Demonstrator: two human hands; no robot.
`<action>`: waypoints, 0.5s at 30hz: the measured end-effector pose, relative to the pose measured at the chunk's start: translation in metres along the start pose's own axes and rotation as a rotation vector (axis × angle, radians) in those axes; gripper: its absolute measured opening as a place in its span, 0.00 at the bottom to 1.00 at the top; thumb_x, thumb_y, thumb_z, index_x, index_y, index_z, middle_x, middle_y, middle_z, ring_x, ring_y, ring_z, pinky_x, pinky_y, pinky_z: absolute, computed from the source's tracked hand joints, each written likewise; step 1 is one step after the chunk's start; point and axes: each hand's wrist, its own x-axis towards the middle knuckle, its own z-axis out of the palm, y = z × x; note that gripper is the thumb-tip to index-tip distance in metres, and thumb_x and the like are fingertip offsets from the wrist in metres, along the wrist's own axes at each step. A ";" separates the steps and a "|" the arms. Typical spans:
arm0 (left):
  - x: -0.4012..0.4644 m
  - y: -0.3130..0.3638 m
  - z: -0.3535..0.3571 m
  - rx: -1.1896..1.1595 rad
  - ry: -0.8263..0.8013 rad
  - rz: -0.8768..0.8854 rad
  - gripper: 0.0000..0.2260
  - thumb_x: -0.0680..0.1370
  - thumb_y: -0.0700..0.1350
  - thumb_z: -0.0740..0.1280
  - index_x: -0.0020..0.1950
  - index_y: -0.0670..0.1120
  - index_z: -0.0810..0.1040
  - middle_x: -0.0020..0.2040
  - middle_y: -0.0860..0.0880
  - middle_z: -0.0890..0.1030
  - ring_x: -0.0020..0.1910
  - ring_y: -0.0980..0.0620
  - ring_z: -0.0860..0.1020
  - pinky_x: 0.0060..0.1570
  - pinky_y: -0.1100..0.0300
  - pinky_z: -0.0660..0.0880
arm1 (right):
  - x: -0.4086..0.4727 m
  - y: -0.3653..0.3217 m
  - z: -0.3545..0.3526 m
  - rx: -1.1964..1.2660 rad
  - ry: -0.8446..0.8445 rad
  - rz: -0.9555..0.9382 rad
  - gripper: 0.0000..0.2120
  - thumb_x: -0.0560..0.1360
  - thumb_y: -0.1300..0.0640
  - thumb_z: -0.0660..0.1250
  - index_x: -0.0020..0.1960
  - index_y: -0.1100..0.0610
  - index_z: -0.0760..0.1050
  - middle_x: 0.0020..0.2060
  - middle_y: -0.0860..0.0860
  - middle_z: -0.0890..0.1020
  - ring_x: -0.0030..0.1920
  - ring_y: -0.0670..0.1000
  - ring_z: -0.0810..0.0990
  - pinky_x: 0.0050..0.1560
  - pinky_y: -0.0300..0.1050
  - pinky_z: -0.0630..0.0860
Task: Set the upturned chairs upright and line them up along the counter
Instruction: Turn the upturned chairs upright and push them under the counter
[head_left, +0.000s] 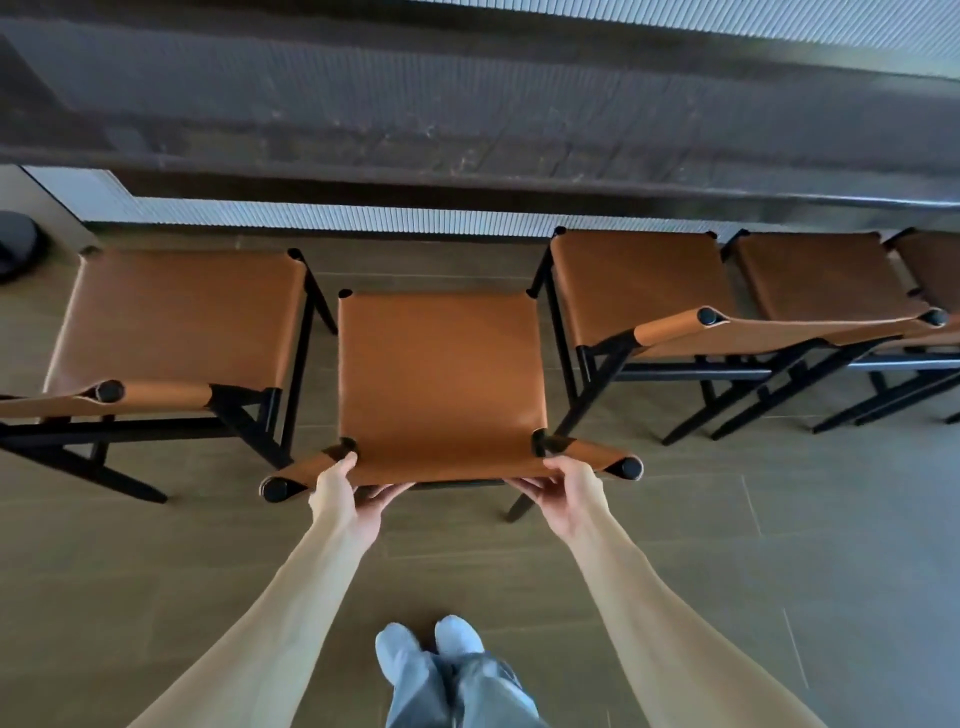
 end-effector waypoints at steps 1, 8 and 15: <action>0.004 0.005 0.002 0.001 0.013 0.006 0.20 0.80 0.30 0.61 0.72 0.39 0.68 0.66 0.34 0.73 0.59 0.30 0.77 0.54 0.27 0.76 | 0.005 0.001 0.001 0.022 0.001 -0.006 0.23 0.77 0.75 0.55 0.71 0.67 0.67 0.62 0.68 0.78 0.59 0.69 0.80 0.47 0.68 0.80; 0.020 0.033 0.030 0.112 0.054 0.056 0.20 0.77 0.24 0.59 0.69 0.34 0.69 0.63 0.30 0.73 0.57 0.28 0.78 0.54 0.30 0.77 | 0.017 -0.004 0.028 0.076 -0.005 -0.046 0.20 0.75 0.78 0.57 0.66 0.70 0.69 0.56 0.68 0.78 0.50 0.67 0.81 0.47 0.64 0.81; 0.052 0.073 0.103 0.130 0.001 0.117 0.13 0.78 0.24 0.58 0.62 0.32 0.70 0.66 0.28 0.71 0.62 0.27 0.76 0.50 0.33 0.78 | 0.057 -0.052 0.097 0.079 -0.064 -0.066 0.24 0.75 0.78 0.57 0.71 0.73 0.64 0.62 0.73 0.76 0.62 0.74 0.77 0.52 0.68 0.80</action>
